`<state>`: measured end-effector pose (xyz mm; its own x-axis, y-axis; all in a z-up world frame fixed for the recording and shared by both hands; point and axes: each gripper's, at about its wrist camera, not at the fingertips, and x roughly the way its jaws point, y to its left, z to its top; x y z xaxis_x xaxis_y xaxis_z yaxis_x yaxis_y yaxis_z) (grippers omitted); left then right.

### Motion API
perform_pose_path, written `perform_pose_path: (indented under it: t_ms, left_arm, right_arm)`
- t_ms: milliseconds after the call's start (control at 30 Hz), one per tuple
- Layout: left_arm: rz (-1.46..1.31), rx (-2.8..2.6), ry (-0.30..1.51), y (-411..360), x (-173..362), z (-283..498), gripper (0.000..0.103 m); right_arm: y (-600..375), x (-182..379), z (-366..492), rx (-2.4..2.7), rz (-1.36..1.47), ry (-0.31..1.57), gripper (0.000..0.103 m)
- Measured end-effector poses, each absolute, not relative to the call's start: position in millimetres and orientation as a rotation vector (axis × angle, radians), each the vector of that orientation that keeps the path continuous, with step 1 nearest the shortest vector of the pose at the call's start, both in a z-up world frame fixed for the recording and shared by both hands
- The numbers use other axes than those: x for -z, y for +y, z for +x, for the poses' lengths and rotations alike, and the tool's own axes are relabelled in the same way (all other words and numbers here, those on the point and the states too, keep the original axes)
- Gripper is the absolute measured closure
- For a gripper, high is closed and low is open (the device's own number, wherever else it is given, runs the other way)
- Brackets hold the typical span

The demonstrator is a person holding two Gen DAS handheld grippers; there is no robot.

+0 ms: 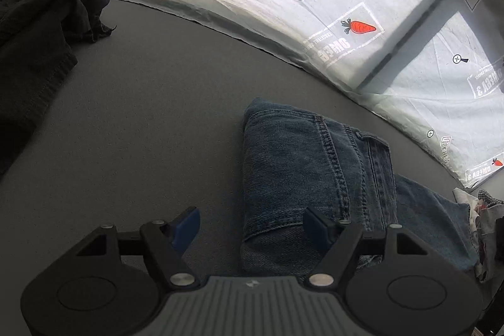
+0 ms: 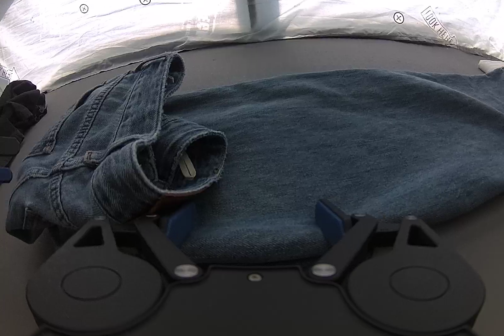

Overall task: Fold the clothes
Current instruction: 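Grasp the leg hems with the right gripper and fold them onto the waistband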

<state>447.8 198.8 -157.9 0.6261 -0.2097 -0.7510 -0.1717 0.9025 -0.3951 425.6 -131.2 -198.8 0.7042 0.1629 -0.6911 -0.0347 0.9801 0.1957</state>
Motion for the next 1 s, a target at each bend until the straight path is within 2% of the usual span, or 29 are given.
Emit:
perform_pose_path:
  t_ms: [33,133,333,433,500,733,767,800,833,1000]
  left_arm:
    - [-0.468,0.021,0.913,199.7,163.3,446.1,0.030]
    - [-0.483,0.024,0.927,202.4,172.6,444.0,0.025]
    - [-0.543,0.036,0.949,211.2,184.9,447.3,0.017]
    - [-0.563,0.044,0.950,213.5,188.0,446.9,0.015]
    - [-0.569,0.049,0.949,214.1,189.2,446.9,0.015]
    - [-0.548,0.060,0.955,206.8,189.2,452.0,0.007]
    - [-0.549,0.060,0.955,206.5,189.6,452.1,0.006]
    - [-0.551,0.061,0.956,206.5,189.9,452.1,0.006]
    - [-0.551,0.061,0.955,206.2,190.3,452.0,0.006]
    - [-0.560,0.019,0.968,204.3,187.5,450.4,0.006]
  right_arm:
    - [-135.8,196.0,423.6,-0.121,0.238,0.787,0.039]
    - [-157.0,195.0,421.8,-0.179,0.539,0.799,0.049]
    - [-182.2,231.2,426.1,-0.285,1.144,0.818,0.048]
    - [-183.9,246.6,428.2,-0.294,1.339,0.797,0.037]
    - [-181.8,251.2,430.4,-0.297,1.418,0.782,0.031]
    - [-141.1,228.1,468.9,-0.306,1.097,0.934,0.030]
    - [-135.4,226.9,473.5,-0.300,1.064,0.947,0.032]
    - [-131.6,226.5,477.5,-0.268,1.039,0.971,0.051]
    - [-131.0,226.0,479.5,-0.262,1.042,0.973,0.060]
    - [-133.8,216.8,479.4,-0.286,1.060,0.922,0.071]
